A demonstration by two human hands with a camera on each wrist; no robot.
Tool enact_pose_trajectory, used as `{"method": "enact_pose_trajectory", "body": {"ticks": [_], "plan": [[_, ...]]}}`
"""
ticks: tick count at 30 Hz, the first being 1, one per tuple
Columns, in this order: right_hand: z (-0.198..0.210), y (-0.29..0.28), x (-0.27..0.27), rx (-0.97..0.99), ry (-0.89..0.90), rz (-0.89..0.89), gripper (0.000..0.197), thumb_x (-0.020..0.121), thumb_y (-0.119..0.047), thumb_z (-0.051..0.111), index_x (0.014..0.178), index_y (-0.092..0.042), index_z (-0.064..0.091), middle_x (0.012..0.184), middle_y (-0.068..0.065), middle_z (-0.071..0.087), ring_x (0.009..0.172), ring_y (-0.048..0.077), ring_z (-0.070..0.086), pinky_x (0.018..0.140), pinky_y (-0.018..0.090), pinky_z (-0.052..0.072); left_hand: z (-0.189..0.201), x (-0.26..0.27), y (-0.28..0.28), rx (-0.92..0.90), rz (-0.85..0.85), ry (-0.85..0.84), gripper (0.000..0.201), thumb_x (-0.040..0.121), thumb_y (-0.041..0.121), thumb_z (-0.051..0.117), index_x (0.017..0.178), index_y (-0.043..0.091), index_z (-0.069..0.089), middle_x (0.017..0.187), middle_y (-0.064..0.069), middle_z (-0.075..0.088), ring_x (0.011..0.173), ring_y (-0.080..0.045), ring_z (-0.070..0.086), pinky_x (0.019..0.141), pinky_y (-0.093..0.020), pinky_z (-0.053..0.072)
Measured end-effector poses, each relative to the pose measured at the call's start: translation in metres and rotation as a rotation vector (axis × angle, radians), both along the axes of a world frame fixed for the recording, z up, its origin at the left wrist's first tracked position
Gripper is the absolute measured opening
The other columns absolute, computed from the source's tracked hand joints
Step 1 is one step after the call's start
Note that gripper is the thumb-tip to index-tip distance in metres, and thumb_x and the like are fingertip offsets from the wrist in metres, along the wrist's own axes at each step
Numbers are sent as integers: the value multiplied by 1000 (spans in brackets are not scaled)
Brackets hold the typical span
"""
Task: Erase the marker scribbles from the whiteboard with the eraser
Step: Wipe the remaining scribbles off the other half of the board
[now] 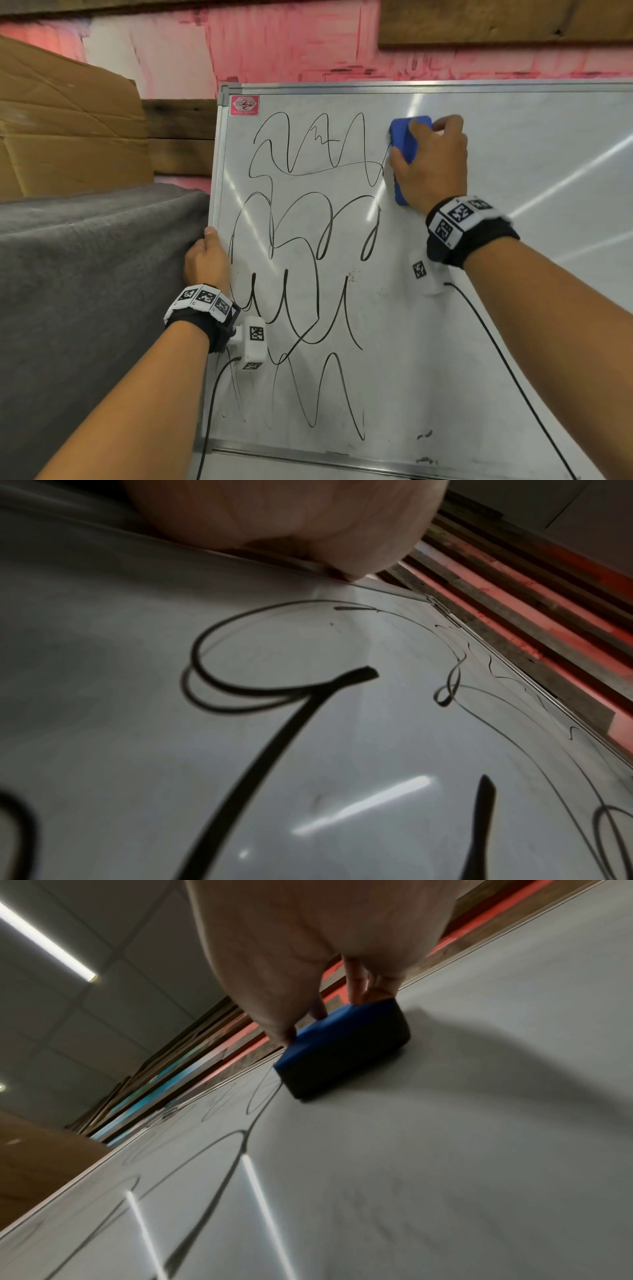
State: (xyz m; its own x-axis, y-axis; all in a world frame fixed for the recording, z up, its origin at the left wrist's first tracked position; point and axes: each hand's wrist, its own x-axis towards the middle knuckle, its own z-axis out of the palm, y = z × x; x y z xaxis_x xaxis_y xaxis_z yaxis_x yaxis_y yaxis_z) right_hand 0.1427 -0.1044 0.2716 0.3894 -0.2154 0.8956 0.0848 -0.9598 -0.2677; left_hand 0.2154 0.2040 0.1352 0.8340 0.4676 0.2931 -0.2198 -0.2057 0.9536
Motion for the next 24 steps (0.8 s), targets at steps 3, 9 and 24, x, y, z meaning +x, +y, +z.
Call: {"method": "enact_pose_trajectory", "body": {"ticks": [3,9,24], "plan": [[10,0,6,54,-41,18,36,92,-38,63,117,-12,63,132,14,41,112,33,48,94,34,46,-1,0,0,-25,-5,4,51,103,51,32,98,13,65,93,-6,61,88,-27,56,78,-32,40],[-29,14,-8,62,10,39,35,87,-35,69,110,-8,64,130,12,41,111,31,46,86,29,43,-2,1,0,-15,9,-1,52,103,51,32,96,11,65,94,-8,62,86,-27,56,76,-32,39],[16,8,5,58,-3,34,37,88,-37,64,110,-8,65,126,12,42,107,33,48,95,36,46,-3,-1,1,-19,6,-16,52,103,51,31,102,11,66,100,-6,62,92,-26,57,82,-32,42]]}}
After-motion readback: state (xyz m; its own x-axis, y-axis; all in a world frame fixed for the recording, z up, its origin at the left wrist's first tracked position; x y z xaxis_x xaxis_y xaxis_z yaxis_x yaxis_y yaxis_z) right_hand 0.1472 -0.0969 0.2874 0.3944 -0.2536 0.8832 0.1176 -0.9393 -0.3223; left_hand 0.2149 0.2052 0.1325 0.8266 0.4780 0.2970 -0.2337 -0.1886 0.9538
